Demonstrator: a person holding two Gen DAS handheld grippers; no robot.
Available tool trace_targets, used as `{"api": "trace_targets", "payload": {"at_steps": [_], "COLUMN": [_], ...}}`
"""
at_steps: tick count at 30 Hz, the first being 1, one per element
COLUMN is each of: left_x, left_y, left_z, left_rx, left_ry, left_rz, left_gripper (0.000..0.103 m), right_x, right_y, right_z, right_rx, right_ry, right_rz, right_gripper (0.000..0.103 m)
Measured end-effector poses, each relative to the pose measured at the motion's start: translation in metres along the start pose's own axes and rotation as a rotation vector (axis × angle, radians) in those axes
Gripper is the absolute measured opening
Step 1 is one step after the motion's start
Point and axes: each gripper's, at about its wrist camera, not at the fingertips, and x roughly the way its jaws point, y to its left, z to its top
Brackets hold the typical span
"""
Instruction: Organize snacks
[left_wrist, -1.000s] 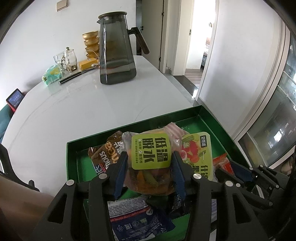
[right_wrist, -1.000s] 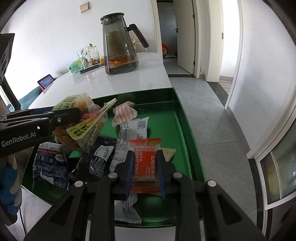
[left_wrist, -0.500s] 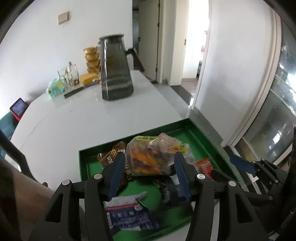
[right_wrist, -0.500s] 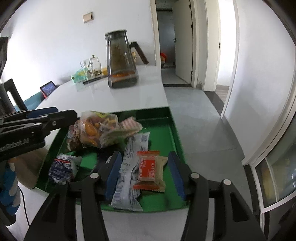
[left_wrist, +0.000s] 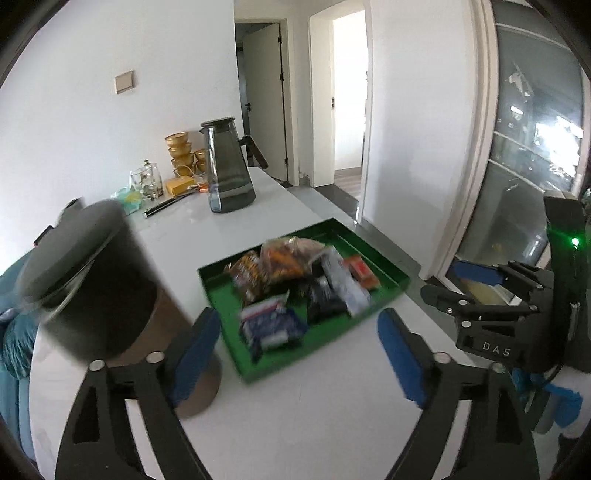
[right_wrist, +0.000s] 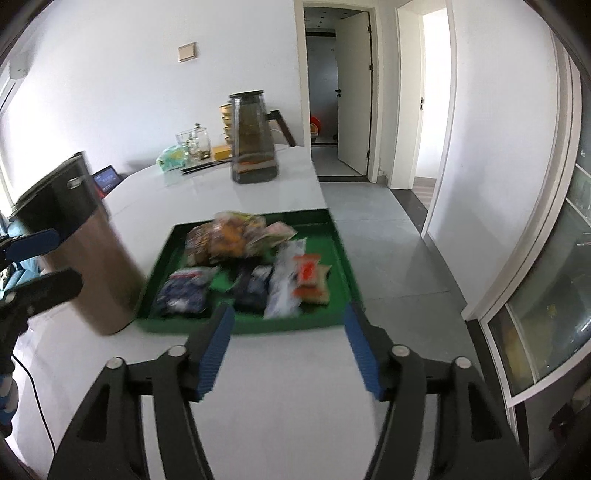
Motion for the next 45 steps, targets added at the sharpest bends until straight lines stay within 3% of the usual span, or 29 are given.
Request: {"api": "trace_targets", "payload": {"at_steps": [5, 11, 19, 28, 32, 35, 45], "left_x": [-0.047, -0.088, -0.122, -0.137, -0.141, -0.143, -0.138], "left_y": [0.022, 0.058, 0.088, 0.107, 0.111, 0.115, 0.121], "left_z": [-0.035, -0.082, -0.109, -0.124, -0.126, -0.127, -0.129], "left_rx": [-0.008, -0.012, 0.001, 0.009, 0.013, 0.018, 0.007], "left_ry": [0.013, 0.052, 0.055, 0.057, 0.048, 0.031, 0.022], "left_rz": [-0.045, -0.032, -0.082, -0.107, -0.096, -0.079, -0.061], "left_gripper": [0.086, 0.086, 0.086, 0.086, 0.086, 0.094, 0.094], "right_x": [-0.044, -0.088, -0.115, -0.124, -0.125, -0.126, -0.125], "right_y": [0.047, 0.110, 0.164, 0.182, 0.182, 0.182, 0.175], "right_z": [-0.024, -0.047, -0.066, -0.073, -0.075, -0.076, -0.077], "right_rx": [0.001, 0.002, 0.034, 0.034, 0.044, 0.048, 0.056], "right_ry": [0.002, -0.015, -0.029, -0.034, -0.033, -0.034, -0.035], "right_rz": [0.008, 0.002, -0.021, -0.056, -0.067, -0.072, -0.086], "right_gripper": [0.103, 0.103, 0.103, 0.103, 0.103, 0.103, 0.103]}}
